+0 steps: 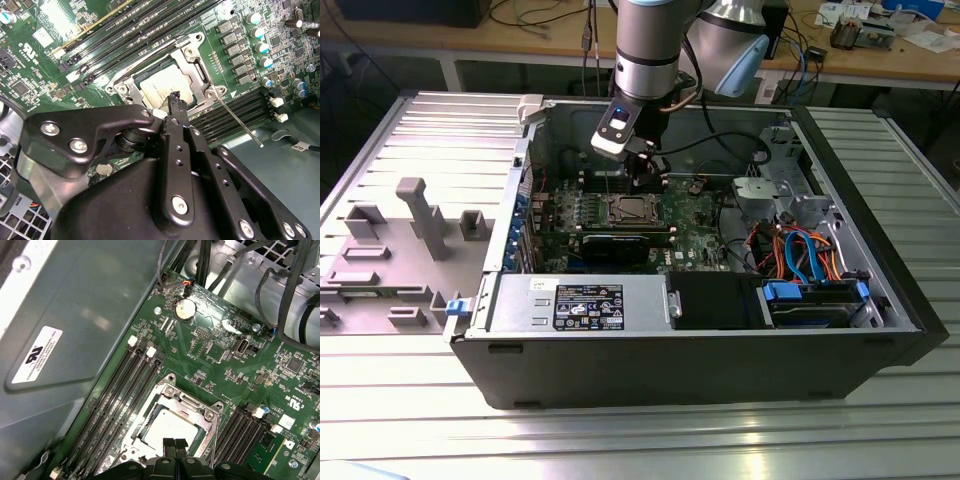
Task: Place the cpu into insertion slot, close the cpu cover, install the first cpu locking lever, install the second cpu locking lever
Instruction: 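Install the first cpu locking lever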
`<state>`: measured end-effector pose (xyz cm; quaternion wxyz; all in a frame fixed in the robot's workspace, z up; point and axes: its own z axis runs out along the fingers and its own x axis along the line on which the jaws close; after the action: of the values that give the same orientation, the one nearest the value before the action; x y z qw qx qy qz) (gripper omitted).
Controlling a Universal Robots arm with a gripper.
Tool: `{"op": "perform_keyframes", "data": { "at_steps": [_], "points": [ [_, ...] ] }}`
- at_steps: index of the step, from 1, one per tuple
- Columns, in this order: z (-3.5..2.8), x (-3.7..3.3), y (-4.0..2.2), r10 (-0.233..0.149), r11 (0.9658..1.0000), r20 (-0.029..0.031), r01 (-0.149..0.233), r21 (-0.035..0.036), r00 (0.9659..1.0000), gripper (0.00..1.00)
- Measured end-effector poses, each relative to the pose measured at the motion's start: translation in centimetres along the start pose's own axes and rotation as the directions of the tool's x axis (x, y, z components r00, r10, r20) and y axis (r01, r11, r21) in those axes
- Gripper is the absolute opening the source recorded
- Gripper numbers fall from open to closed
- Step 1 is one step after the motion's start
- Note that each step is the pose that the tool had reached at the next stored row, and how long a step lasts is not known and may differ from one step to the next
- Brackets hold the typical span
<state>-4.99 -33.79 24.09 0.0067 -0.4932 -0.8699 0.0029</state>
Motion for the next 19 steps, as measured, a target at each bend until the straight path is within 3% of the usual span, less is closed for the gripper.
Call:
{"op": "perform_keyframes", "data": {
  "at_steps": [13,16,19],
  "points": [
    [0.00,0.00,0.00,-0.017,0.9999,0.0002,0.017,0.0002,0.9999,0.11],
    [0.00,0.00,0.00,-0.048,0.9988,0.0006,0.048,0.0005,0.9988,0.11],
    [0.00,0.00,0.00,-0.056,0.9984,0.0007,0.056,0.0005,0.9984,0.11]
  ]
}}
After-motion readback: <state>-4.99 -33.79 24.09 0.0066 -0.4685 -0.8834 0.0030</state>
